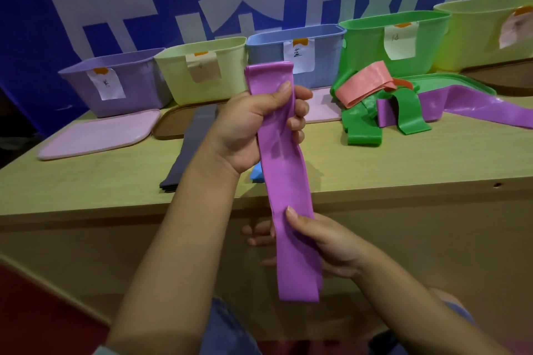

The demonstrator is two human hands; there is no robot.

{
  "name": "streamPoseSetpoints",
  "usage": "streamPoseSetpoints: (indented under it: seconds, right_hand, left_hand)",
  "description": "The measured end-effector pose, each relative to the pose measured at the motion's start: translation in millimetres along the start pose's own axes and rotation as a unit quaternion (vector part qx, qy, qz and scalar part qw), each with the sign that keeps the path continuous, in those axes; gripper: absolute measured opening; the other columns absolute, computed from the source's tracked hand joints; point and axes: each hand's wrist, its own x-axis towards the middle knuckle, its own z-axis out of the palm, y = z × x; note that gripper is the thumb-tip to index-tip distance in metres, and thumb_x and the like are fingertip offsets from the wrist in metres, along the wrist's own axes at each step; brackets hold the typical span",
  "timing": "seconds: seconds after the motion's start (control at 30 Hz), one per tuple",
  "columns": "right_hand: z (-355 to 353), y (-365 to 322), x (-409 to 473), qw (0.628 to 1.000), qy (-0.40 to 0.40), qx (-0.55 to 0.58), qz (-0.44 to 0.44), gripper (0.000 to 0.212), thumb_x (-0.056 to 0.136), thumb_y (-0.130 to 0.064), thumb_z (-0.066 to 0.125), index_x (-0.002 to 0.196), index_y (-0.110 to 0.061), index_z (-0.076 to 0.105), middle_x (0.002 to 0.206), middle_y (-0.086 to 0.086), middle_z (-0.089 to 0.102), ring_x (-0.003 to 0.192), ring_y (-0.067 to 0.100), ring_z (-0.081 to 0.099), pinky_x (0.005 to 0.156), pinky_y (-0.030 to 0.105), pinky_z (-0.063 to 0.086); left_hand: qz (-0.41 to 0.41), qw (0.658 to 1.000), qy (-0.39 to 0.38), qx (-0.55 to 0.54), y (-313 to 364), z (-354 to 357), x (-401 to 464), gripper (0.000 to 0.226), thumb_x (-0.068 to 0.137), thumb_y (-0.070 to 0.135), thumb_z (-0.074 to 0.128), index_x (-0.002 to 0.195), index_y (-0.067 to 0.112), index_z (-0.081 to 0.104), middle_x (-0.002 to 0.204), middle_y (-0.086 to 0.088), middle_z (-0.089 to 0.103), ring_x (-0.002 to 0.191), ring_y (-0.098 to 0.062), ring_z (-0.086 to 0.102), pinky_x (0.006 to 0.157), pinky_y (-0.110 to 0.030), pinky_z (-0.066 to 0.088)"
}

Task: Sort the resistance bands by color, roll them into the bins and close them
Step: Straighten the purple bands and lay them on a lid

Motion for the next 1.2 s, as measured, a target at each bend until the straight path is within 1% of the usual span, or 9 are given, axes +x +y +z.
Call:
streamPoseSetpoints:
  seconds: [0.07, 0.23, 0.33, 0.43, 0.53, 0.73, 0.87, 1.03, 1.2]
  right_hand:
    - [-5, 0, -2, 0.998, 0.021, -0.050, -0.013, 0.064, 0.067, -0.054, 0.077, 0.106, -0.005, 0.068, 0.111, 0.015, 0.068, 0.104, 0.025, 0.065, 0.090, 0.041, 0.053]
    - [-9, 5, -10, 0.993, 0.038, -0.115, -0.005, 0.053, 0.065, -0.053, 0.078, 0.105, -0.019, 0.070, 0.099, 0.005, 0.071, 0.092, 0.017, 0.066, 0.080, 0.030, 0.055]
    - [-6, 9, -10, 0.976, 0.058, -0.211, -0.007, 0.039, 0.073, -0.033, 0.077, 0.107, -0.018, 0.067, 0.093, -0.006, 0.069, 0.087, 0.008, 0.064, 0.076, 0.022, 0.051]
    - [-7, 13, -9, 0.968, 0.110, -0.225, -0.025, 0.028, 0.073, -0.017, 0.072, 0.099, -0.012, 0.064, 0.085, -0.006, 0.070, 0.081, 0.009, 0.065, 0.075, 0.025, 0.052]
    - [-6, 12, -12, 0.978, 0.094, -0.181, -0.031, 0.017, 0.080, -0.011, 0.069, 0.094, -0.008, 0.061, 0.079, 0.006, 0.071, 0.072, 0.019, 0.069, 0.071, 0.033, 0.057]
    - [-3, 18, -11, 0.987, 0.077, -0.139, -0.030, 0.024, 0.089, -0.027, 0.058, 0.097, -0.004, 0.055, 0.075, 0.012, 0.071, 0.070, 0.021, 0.070, 0.066, 0.028, 0.056]
    - [-8, 28, -3, 0.976, 0.120, -0.181, -0.018, 0.035, 0.082, -0.043, 0.058, 0.094, -0.011, 0.065, 0.084, 0.003, 0.071, 0.074, 0.013, 0.065, 0.071, 0.024, 0.052]
    - [-14, 39, 3, 0.953, 0.198, -0.226, -0.040, 0.044, 0.081, -0.048, 0.055, 0.095, -0.009, 0.067, 0.086, 0.008, 0.068, 0.077, 0.019, 0.059, 0.070, 0.033, 0.046]
    - [-15, 40, 4, 0.938, 0.198, -0.280, -0.055, 0.047, 0.079, -0.058, 0.054, 0.088, -0.014, 0.068, 0.084, -0.003, 0.070, 0.077, 0.006, 0.062, 0.074, 0.024, 0.049]
  left_hand:
    - [0.003, 1.000, 0.004, -0.005, 1, -3, 0, 0.022, 0.095, 0.017, 0.042, 0.092, 0.003, 0.058, 0.064, 0.000, 0.057, 0.048, -0.006, 0.050, 0.051, -0.022, 0.048]
    - [0.007, 1.000, 0.021, -0.011, 3, -12, 3, 0.019, 0.093, 0.017, 0.044, 0.091, 0.004, 0.058, 0.065, 0.000, 0.057, 0.049, -0.007, 0.050, 0.052, -0.021, 0.048]
    - [0.010, 0.999, 0.037, -0.015, 3, -15, 5, 0.021, 0.097, 0.016, 0.041, 0.089, 0.005, 0.057, 0.064, 0.000, 0.057, 0.049, -0.007, 0.050, 0.052, -0.021, 0.048]
    - [0.017, 0.998, 0.051, -0.015, 6, -19, 7, 0.023, 0.099, 0.016, 0.039, 0.089, 0.005, 0.057, 0.063, 0.000, 0.058, 0.050, -0.008, 0.052, 0.053, -0.022, 0.050]
    - [0.027, 0.998, 0.059, -0.012, 8, -27, 8, 0.023, 0.099, 0.016, 0.040, 0.089, 0.005, 0.058, 0.065, 0.000, 0.059, 0.052, -0.008, 0.054, 0.054, -0.023, 0.050]
    - [0.039, 0.996, 0.079, -0.014, 13, -42, 11, 0.021, 0.098, 0.017, 0.043, 0.090, 0.006, 0.059, 0.067, 0.001, 0.060, 0.054, -0.008, 0.055, 0.057, -0.025, 0.050]
    - [0.044, 0.996, 0.082, 0.004, 14, -41, 9, 0.021, 0.098, 0.017, 0.044, 0.090, 0.005, 0.060, 0.068, -0.001, 0.060, 0.056, -0.009, 0.056, 0.058, -0.026, 0.051]
    - [0.052, 0.994, 0.096, 0.006, 17, -42, 5, 0.023, 0.099, 0.016, 0.042, 0.091, 0.005, 0.060, 0.067, -0.001, 0.061, 0.055, -0.009, 0.056, 0.057, -0.025, 0.051]
    - [0.057, 0.995, 0.085, 0.015, 16, -39, 1, 0.022, 0.099, 0.016, 0.043, 0.091, 0.005, 0.060, 0.068, -0.001, 0.061, 0.057, -0.010, 0.057, 0.058, -0.025, 0.052]
